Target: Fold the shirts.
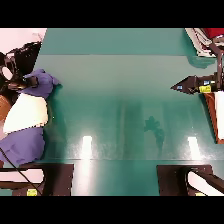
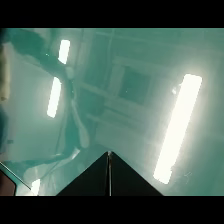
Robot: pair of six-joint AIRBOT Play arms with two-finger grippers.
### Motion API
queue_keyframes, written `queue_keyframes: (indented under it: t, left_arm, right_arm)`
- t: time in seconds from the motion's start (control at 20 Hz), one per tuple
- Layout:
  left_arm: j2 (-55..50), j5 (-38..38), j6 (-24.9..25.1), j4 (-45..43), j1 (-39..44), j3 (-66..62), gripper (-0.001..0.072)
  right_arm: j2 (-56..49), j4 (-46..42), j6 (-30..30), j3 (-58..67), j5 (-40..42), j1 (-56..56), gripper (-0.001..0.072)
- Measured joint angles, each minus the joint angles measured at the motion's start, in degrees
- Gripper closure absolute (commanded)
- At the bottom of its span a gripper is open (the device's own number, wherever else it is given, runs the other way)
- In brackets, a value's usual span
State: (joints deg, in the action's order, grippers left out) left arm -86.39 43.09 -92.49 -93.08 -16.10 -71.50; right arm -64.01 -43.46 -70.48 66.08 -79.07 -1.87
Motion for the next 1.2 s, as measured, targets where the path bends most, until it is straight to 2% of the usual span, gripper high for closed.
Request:
queue_keyframes:
  t: [0.1, 0.15, 0.4, 0.65, 0.9, 1.05, 1.2]
  left_arm:
    - [-1.5, -1.2, 0.0, 0.2, -0.4, 0.0, 0.0666]
    - [-1.9, -1.1, 0.0, 0.2, -0.6, -0.4, 0.0684]
    - [-0.4, 3.5, -0.2, 3.3, -0.5, -7.5, 0.0686]
    - [12.9, 7.1, -0.2, 5.6, 5.8, -18.1, 0.0686]
    - [26.4, 12.8, -2.5, 5.1, 19.8, -22.3, 0.0687]
    - [29.1, 17.2, -6.3, 3.4, 29.7, -21.9, 0.0687]
    - [30.2, 18.3, -12.2, 1.9, 40.3, -16.5, 0.0686]
  right_arm:
    - [0.0, 0.0, 0.0, 0.0, 0.0, 0.0, 0.0696]
    - [0.0, 0.0, 0.0, 0.0, 0.0, 0.0, 0.0696]
    - [0.1, 2.0, 0.0, 0.6, 2.0, -0.3, 0.0696]
    - [0.2, 3.8, 0.0, 10.0, 5.4, -1.0, 0.0696]
    - [0.2, 4.3, 0.0, 22.6, 10.9, -1.1, 0.0696]
    - [0.0, 4.3, 0.0, 28.0, 12.2, -1.1, 0.0697]
    - [0.0, 4.3, 0.1, 30.9, 12.0, -1.1, 0.0696]
